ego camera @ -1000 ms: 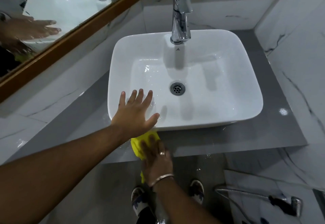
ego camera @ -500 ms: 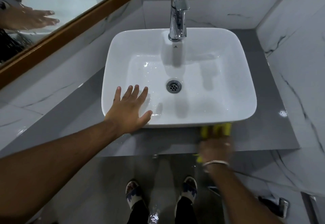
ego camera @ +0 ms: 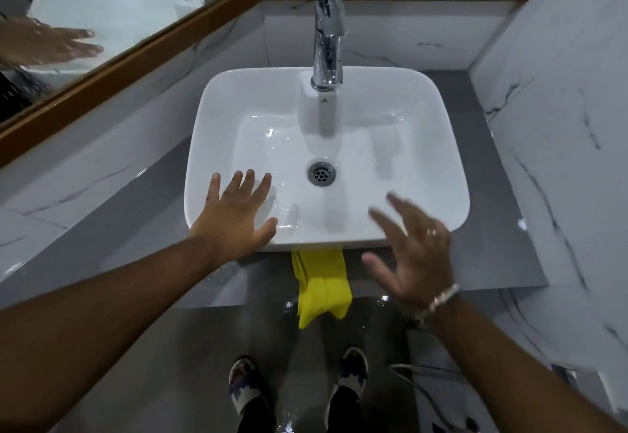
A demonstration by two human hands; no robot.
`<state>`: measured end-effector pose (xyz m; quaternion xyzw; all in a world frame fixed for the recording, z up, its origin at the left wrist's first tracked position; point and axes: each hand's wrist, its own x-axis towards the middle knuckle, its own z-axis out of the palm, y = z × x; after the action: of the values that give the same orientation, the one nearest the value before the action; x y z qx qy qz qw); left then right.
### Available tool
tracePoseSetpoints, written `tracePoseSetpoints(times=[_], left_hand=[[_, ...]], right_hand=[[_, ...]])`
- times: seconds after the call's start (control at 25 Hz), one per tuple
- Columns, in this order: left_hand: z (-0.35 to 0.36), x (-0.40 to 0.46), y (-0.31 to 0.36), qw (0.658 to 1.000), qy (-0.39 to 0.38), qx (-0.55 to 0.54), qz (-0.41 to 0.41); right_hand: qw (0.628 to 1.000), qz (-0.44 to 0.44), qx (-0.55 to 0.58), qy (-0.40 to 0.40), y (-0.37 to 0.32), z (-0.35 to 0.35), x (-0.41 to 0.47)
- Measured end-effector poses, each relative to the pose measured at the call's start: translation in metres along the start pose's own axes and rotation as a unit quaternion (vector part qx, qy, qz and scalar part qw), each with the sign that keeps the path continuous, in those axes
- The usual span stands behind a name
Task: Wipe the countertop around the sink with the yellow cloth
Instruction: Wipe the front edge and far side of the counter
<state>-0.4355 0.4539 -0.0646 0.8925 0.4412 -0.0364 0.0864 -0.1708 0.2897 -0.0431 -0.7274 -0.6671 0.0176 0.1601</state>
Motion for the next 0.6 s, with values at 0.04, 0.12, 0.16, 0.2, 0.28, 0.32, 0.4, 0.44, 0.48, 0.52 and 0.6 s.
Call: tracePoseSetpoints(times=[0.04,0.12,0.16,0.2,0.28,0.32,0.4,0.44,0.48,0.52,0.6], left_hand=[[-0.001,0.000,0.000,1.000,0.000,0.000,0.003],[-0.001,-0.002,0.001,1.000,-0.004,0.010,-0.001],[0.000,-0.002,0.001,1.000,-0.007,0.014,-0.003],[0.000,-0.001,0.002,1.000,-0.008,0.017,0.000],[-0.004,-0.001,0.003,1.000,0.000,0.011,-0.012],[-0.007,-0.003,0.005,0.999,0.024,0.003,-0.031],[-0.007,-0.019,0.016,0.989,0.129,-0.025,-0.063],[0.001,-0.035,0.030,0.979,0.194,-0.053,-0.036],[0.015,-0.054,0.050,0.966,0.243,-0.081,0.035],[0.031,-0.072,0.074,0.956,0.243,-0.106,0.128],[0.067,-0.087,0.114,0.960,0.123,-0.078,0.241]], right_hand=[[0.999,0.031,-0.039,-0.019,0.009,-0.002,0.020],[0.986,0.072,-0.115,-0.094,0.020,0.005,0.047],[0.979,0.082,-0.135,-0.129,0.023,0.012,0.053],[0.973,0.080,-0.152,-0.153,0.025,0.017,0.054],[0.969,0.075,-0.161,-0.169,0.025,0.021,0.050],[0.971,0.078,-0.158,-0.164,0.026,0.020,0.050],[0.972,0.078,-0.152,-0.160,0.025,0.018,0.051],[0.972,0.074,-0.151,-0.162,0.025,0.019,0.052],[0.972,0.072,-0.150,-0.164,0.025,0.020,0.052],[0.972,0.073,-0.149,-0.165,0.025,0.020,0.051],[0.974,0.075,-0.139,-0.164,0.028,0.022,0.051]])
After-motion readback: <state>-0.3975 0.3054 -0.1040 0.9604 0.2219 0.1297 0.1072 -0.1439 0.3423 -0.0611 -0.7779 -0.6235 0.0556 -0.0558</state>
